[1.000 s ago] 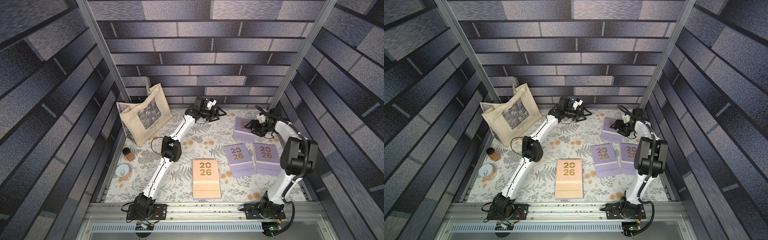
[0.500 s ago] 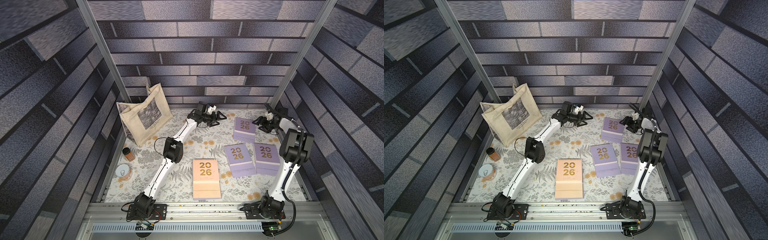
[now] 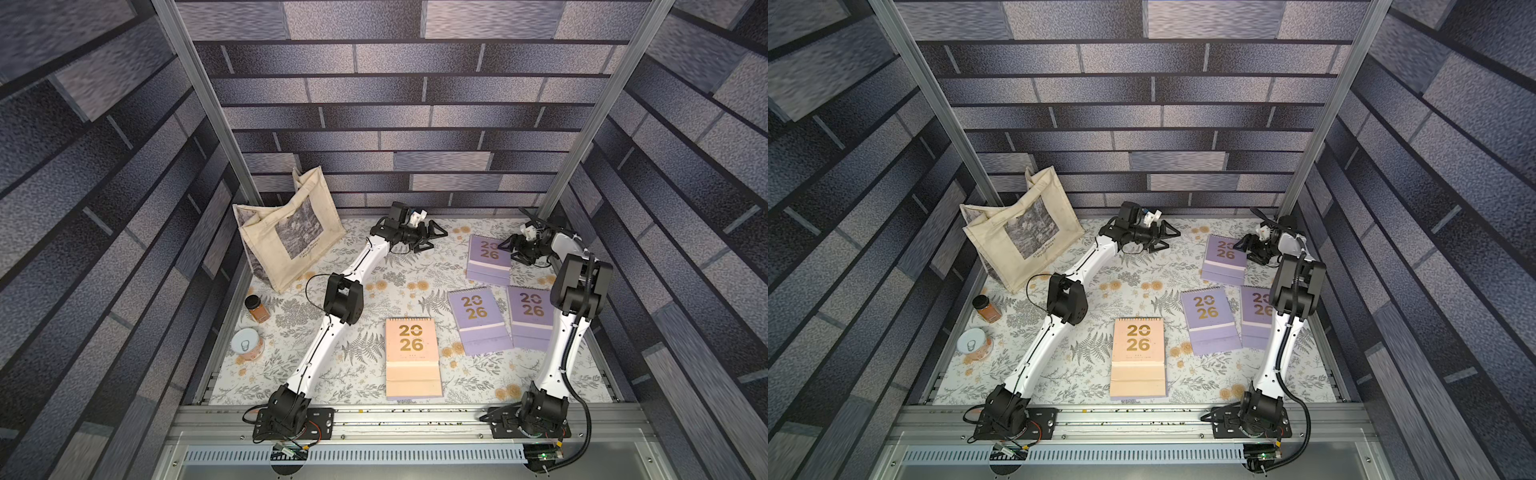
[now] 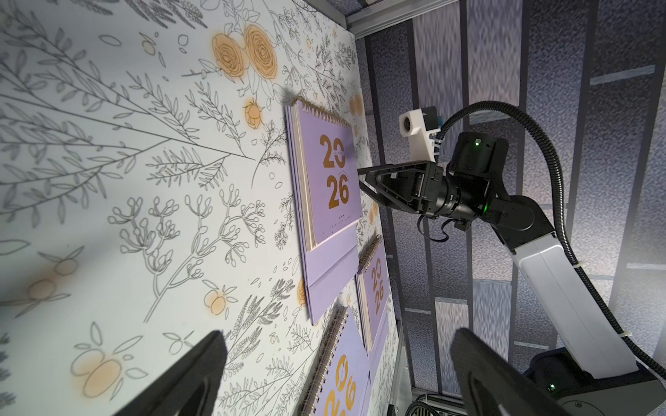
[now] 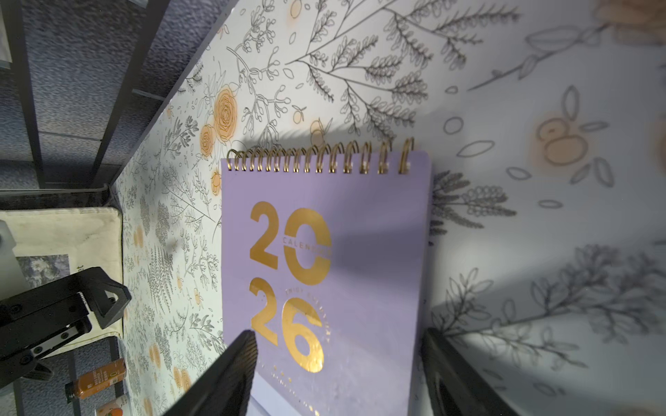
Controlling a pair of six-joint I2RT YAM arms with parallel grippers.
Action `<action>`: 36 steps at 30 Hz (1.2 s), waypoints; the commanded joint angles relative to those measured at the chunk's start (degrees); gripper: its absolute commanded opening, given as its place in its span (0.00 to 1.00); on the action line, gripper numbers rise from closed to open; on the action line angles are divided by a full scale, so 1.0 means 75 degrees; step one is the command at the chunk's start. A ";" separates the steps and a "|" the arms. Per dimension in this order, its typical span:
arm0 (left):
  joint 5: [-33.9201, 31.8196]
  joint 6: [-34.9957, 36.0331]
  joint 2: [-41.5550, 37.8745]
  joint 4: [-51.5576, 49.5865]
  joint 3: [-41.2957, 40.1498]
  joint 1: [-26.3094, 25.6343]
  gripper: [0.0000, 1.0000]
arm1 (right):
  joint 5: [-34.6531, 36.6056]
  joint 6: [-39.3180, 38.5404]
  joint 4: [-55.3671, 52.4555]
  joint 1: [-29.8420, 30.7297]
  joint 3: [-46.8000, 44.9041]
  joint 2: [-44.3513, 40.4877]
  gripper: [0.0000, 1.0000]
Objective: Stack the calendars
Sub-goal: Pick up the calendar at the center of the board.
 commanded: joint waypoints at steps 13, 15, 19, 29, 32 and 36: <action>-0.0227 -0.0107 -0.0025 -0.0070 0.0067 0.0032 1.00 | -0.1171 -0.1287 -0.2583 0.0677 0.2351 0.1602 0.73; -0.0228 -0.0064 -0.0012 -0.0178 0.0064 0.0030 1.00 | -0.1266 -0.1325 -0.2691 0.0796 0.2389 0.1692 0.73; -0.0167 0.0406 -0.0032 -0.0998 0.0063 -0.0016 1.00 | -0.1323 -0.1392 -0.2740 0.0985 0.2111 0.1689 0.72; -0.0832 0.1278 -0.0632 -0.2429 -0.1011 -0.0111 1.00 | -0.1259 -0.1494 -0.2378 0.1041 0.0828 0.1091 0.72; -0.0970 0.1253 -0.0704 -0.2489 -0.1045 -0.0147 1.00 | -0.1338 -0.1482 -0.2343 0.1078 0.0624 0.1010 0.71; -0.1052 0.1105 -0.0683 -0.2452 -0.1045 -0.0210 1.00 | -0.1386 -0.1496 -0.2239 0.1240 0.0311 0.0880 0.70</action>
